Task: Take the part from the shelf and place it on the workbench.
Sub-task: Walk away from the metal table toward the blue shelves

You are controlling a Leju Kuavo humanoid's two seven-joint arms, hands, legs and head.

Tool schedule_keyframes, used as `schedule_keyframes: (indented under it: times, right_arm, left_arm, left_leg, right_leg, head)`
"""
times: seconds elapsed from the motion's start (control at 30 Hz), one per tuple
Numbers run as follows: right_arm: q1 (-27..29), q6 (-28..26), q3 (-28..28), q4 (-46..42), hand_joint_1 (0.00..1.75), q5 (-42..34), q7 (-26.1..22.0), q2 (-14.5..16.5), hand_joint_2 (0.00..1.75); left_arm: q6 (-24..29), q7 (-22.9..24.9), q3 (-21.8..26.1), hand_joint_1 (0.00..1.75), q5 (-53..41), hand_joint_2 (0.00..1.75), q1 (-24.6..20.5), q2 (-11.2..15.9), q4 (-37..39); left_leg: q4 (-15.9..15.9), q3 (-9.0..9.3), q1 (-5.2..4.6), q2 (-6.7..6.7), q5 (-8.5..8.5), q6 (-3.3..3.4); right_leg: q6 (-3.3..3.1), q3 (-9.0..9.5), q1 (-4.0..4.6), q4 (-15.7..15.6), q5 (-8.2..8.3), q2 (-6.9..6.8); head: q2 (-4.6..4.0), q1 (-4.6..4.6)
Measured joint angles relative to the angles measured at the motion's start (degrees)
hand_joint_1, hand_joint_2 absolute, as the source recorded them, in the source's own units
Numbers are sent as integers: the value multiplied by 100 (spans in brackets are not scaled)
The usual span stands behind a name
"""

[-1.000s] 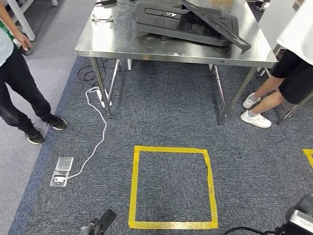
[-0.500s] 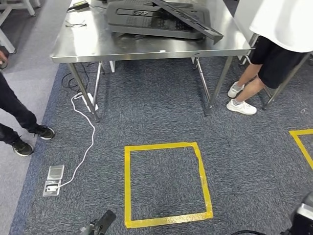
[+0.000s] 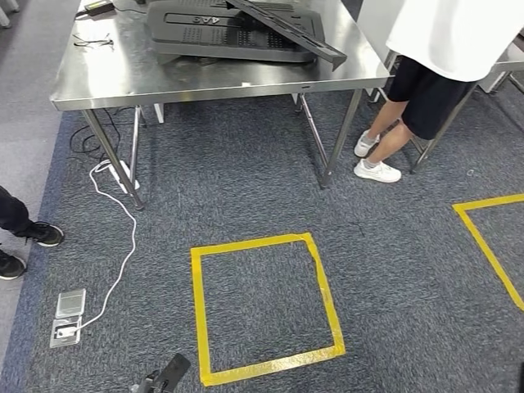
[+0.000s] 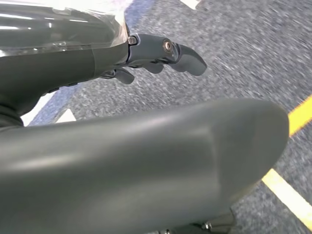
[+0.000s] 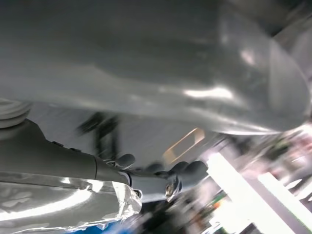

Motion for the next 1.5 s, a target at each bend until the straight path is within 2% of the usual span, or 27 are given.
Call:
schedule_keyframes:
  times: [0.07,0.1,0.13,0.23,0.27,0.33,0.4,0.47,0.57,0.6,0.67,0.7,0.73,0.8,0.83,0.9,0.97,1.03,1.07,1.1,1.13,1.17,1.27,1.33,1.4,1.43,1.5]
  right_arm:
    - [-179,92,-602,559,0,65,-169,24,0]
    - [-222,120,-846,782,0,87,-234,36,0]
    - [-256,131,-1052,967,0,112,-268,45,0]
    - [-475,59,-1611,1547,0,213,-244,29,0]
    - [-568,-6,-1822,1816,0,236,-239,-5,0]
    - [-723,-190,-2278,2448,0,218,-251,-117,0]
    - [-837,-393,-2723,3077,0,157,-253,-235,0]
    - [-914,-529,-3043,3558,0,119,-252,-302,0]
    - [-1037,-631,-3294,4113,0,110,-157,-338,0]
    - [-1099,-661,-3396,4359,0,108,-43,-353,0]
    - [-1176,-726,-3628,4814,0,100,212,-373,0]
    - [-1185,-766,-3719,4997,0,113,332,-370,0]
    - [-1190,-814,-3775,5140,0,142,430,-360,0]
    - [-1234,-912,-3847,5420,0,229,684,-346,0]
    - [-1248,-944,-3879,5547,0,266,821,-339,0]
    - [-1237,-971,-3941,5747,0,307,1031,-322,0]
    - [-1218,-984,-3989,5881,0,330,1123,-302,0]
    - [-1253,-985,-4004,5987,0,389,1240,-288,0]
    - [-1273,-974,-4006,6042,0,435,1335,-278,0]
    - [-1283,-957,-4004,6102,0,487,1447,-255,0]
    - [-1277,-931,-4004,6156,0,536,1547,-223,0]
    - [-1264,-903,-4004,6203,0,584,1623,-185,0]
    - [-1271,-816,-3995,6312,0,729,1733,-78,0]
    - [-1300,-759,-3977,6366,0,813,1748,-17,0]
    - [-1299,-701,-3957,6411,0,884,1753,32,0]
    - [-1292,-672,-3949,6429,0,914,1752,55,0]
    - [-1304,-612,-3922,6455,0,975,1745,94,0]
  left_arm:
    - [3,11,21,0,-2,0,14,-1,0]
    - [4,15,33,0,-2,0,17,0,0]
    - [4,19,45,0,-4,0,16,-1,0]
    - [7,24,68,0,-19,0,-3,-11,0]
    - [9,29,74,0,-24,0,-12,-18,0]
    - [14,50,82,0,-37,0,-22,-35,0]
    - [18,69,86,0,-67,0,-21,-57,0]
    - [22,75,89,0,-95,0,-27,-73,0]
    - [28,84,94,0,-99,0,-13,-76,0]
    - [31,92,101,0,-98,0,-2,-76,0]
    - [42,110,117,0,-98,0,7,-76,0]
    - [51,119,125,0,-98,0,6,-76,0]
    - [60,124,132,0,-96,0,6,-76,0]
    - [76,133,154,0,-91,0,5,-81,0]
    - [81,138,166,0,-90,0,3,-85,0]
    - [87,143,184,0,-89,0,-2,-98,0]
    - [95,144,192,0,-89,0,-12,-111,0]
    - [105,142,203,0,-89,0,-11,-123,0]
    - [113,144,211,0,-88,0,-3,-127,0]
    - [120,149,221,0,-86,0,6,-129,0]
    - [130,154,231,0,-85,0,10,-129,0]
    - [139,161,237,0,-84,0,10,-132,0]
    - [168,176,249,0,-83,0,7,-150,0]
    - [180,179,258,0,-82,0,5,-158,0]
    - [186,179,265,0,-81,0,2,-165,0]
    - [187,178,267,0,-81,0,0,-169,0]
    - [191,175,270,0,-81,0,4,-175,0]
  left_leg:
    - [2,-4,-3,96,-5,12]
    - [2,-4,-4,136,-9,13]
    - [3,-1,-5,176,-14,12]
    - [-3,33,-16,315,-40,-17]
    - [-7,42,-25,350,-48,-38]
    - [-28,60,-35,401,-56,-92]
    - [-69,100,-23,449,-70,-168]
    - [61,75,-24,378,-213,-217]
    - [1027,-339,-50,187,-705,-197]
    - [1308,-475,-64,160,-783,-180]
    - [1260,-486,-91,120,-604,-137]
    - [940,-359,-102,67,-384,-104]
    - [586,-208,-106,-38,-189,-69]
    - [39,12,-94,-236,12,-35]
    - [-36,40,-94,-283,3,-32]
    - [-73,48,-91,-224,5,-17]
    - [-97,63,-67,-119,18,23]
    - [-106,77,-54,25,12,49]
    - [-105,80,-54,104,4,53]
    - [-105,84,-53,179,-5,51]
    - [-105,90,-52,244,-15,46]
    - [-105,102,-51,303,-27,36]
    - [-107,165,-64,469,-82,-26]
    - [-111,195,-79,560,-117,-89]
    - [-135,233,-74,645,-141,-159]
    - [-122,253,-67,623,-179,-189]
    - [212,147,-59,420,-425,-220]
  right_leg:
    - [66,-367,-35,764,-316,-93]
    - [85,-466,-49,969,-349,-110]
    - [92,-453,-58,938,-265,-122]
    - [52,99,-36,-197,286,-321]
    - [16,241,-13,-506,384,-395]
    - [-57,303,37,-683,393,-441]
    - [-139,311,38,-727,424,-358]
    - [-223,344,18,-803,472,-277]
    - [-282,353,25,-828,489,-95]
    - [-292,357,37,-825,487,-19]
    - [-303,379,59,-817,480,109]
    - [-303,393,66,-809,472,170]
    - [-299,397,68,-797,463,228]
    - [-271,359,71,-749,450,352]
    - [-248,328,65,-733,452,408]
    - [-194,285,50,-720,454,495]
    - [-125,201,55,-537,321,334]
    - [-45,-107,46,115,-28,29]
    - [-12,-316,24,536,-203,-57]
    - [13,-485,1,867,-305,-102]
    - [30,-554,-20,1002,-297,-126]
    - [36,-493,-35,877,-176,-149]
    - [-22,121,-6,-322,354,-422]
    - [-104,288,52,-685,434,-531]
    - [-183,279,76,-703,437,-416]
    - [-221,297,71,-733,449,-363]
    - [-303,348,46,-801,479,-244]
  head:
    - [0,1]
    - [0,1]
    - [0,1]
    - [-1,0]
    - [-1,-3]
    - [-1,-7]
    - [0,-8]
    - [0,-13]
    - [0,-22]
    - [0,-23]
    - [0,-23]
    - [0,-23]
    - [0,-22]
    - [0,-19]
    - [0,-18]
    - [0,-20]
    - [0,-8]
    - [0,4]
    - [0,8]
    - [0,8]
    - [-1,8]
    - [-1,8]
    - [-1,6]
    - [0,0]
    - [0,-3]
    - [0,-6]
    - [0,-22]
